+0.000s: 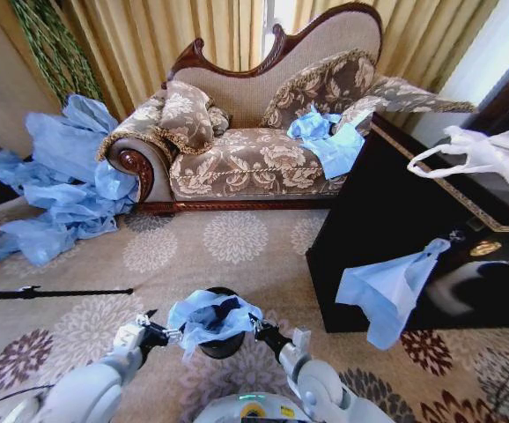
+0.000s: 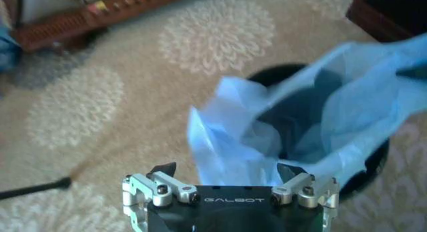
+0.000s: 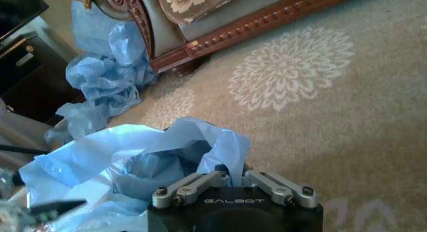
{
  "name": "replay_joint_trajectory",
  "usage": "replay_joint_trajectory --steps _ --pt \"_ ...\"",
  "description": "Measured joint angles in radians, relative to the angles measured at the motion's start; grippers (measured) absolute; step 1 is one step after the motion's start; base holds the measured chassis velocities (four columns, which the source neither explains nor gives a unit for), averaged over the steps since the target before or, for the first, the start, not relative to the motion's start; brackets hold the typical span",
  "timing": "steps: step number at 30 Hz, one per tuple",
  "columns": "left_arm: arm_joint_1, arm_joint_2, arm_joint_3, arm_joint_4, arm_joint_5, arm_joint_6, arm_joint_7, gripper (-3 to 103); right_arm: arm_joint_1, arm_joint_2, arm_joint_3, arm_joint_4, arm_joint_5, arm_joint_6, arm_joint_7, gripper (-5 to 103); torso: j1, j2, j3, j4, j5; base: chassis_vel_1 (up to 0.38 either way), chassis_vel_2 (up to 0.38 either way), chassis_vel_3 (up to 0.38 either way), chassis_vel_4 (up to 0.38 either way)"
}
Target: Place a garbage bag over the trash bin.
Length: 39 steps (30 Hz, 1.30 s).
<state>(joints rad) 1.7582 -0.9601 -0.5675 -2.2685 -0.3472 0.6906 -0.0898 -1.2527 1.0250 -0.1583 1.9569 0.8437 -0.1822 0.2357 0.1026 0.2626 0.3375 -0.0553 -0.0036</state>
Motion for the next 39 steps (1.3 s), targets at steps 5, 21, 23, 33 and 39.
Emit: replay_joint_trajectory --steps 5,21,23,33,39 --pt "-0.007 -0.015 0.03 0.024 0.007 -0.031 -0.013 103 -0.011 -0.011 0.011 0.004 0.0 0.0 -0.006 0 0.0 0.0 0.0 0.0001 0.0003 0.0 0.0 0.0 0.0" --pt "0.011 -0.045 0.0 0.021 -0.035 -0.167 -0.047 47 -0.003 -0.004 -0.025 -0.01 -0.035 -0.009 -0.009 0 0.0 0.0 0.0 0.0002 0.0002 0.0 0.0 0.0 0.0" --pt "0.011 -0.048 -0.004 0.031 -0.035 -0.177 -0.049 43 -0.003 -0.004 -0.026 -0.008 -0.035 -0.009 -0.008 0 0.0 0.0 0.0 0.0002 0.0002 0.0 0.0 0.0 0.0" --pt "-0.001 -0.066 -0.005 0.059 -0.074 -0.243 -0.071 5 -0.01 -0.02 -0.008 0.013 -0.037 -0.008 0.003 0 0.0 0.0 0.0 0.0001 0.0001 0.0 0.0 0.0 0.0" --pt "-0.003 -0.084 0.002 0.033 -0.128 -0.287 -0.169 0 -0.044 -0.028 0.011 0.037 -0.059 -0.004 0.005 0 0.0 0.0 0.0 0.0 0.0002 0.0 0.0 0.0 0.0"
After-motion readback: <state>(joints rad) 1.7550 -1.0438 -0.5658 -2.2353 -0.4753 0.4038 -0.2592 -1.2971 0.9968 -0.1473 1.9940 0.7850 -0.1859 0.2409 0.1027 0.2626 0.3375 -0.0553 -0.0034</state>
